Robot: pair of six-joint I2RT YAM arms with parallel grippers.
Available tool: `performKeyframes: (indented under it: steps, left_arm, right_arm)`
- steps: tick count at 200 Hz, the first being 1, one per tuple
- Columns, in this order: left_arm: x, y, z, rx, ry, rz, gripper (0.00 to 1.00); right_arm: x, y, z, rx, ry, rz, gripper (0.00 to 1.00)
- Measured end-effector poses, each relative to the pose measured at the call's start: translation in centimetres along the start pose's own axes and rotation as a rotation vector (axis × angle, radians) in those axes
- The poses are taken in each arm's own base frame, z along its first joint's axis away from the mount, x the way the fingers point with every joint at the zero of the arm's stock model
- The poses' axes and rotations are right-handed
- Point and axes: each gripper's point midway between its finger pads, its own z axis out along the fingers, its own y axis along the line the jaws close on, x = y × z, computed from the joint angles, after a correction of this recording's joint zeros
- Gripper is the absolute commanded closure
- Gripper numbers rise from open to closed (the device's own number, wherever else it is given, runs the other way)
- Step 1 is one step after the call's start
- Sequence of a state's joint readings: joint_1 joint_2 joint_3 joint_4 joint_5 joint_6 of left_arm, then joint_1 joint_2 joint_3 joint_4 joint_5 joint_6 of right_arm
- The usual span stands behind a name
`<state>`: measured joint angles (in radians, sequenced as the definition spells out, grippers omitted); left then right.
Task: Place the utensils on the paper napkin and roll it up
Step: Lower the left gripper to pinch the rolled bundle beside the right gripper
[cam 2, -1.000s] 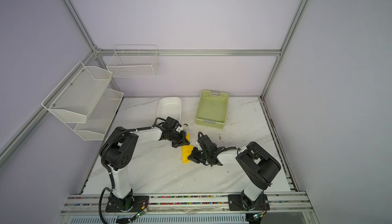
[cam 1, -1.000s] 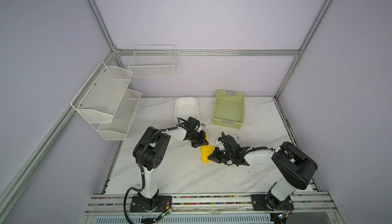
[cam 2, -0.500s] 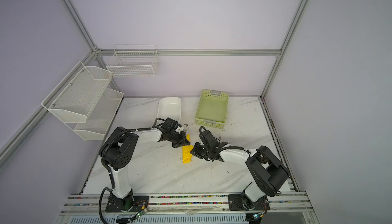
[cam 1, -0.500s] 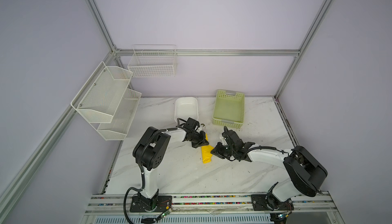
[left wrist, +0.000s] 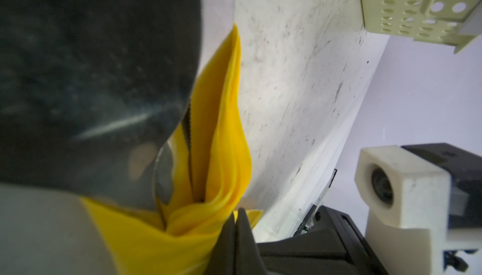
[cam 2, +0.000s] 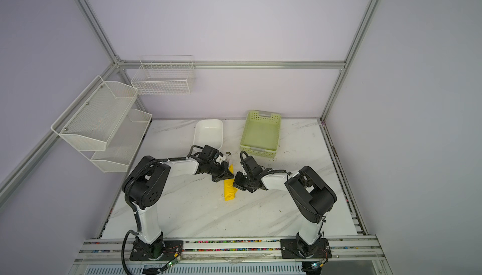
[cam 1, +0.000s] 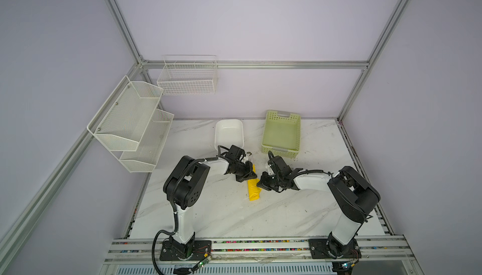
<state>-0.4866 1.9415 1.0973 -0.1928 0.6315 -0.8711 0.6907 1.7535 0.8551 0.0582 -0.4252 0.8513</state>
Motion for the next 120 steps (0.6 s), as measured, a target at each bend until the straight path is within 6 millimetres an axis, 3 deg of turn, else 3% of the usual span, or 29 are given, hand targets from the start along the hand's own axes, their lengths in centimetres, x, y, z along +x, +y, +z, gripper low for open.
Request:
performKeyframes:
  steps: [87, 120]
  left_arm:
    - [0.2, 0.2, -0.1, -0.006, 0.010, 0.000, 0.95]
    - [1.1, 0.2, -1.1, -0.035, 0.031, 0.008, 0.91]
  right_arm:
    - [0.1, -0.6, 0.7, -0.020, 0.010, -0.013, 1.00]
    - [0.1, -0.6, 0.8, -0.022, 0.011, -0.024, 1.00]
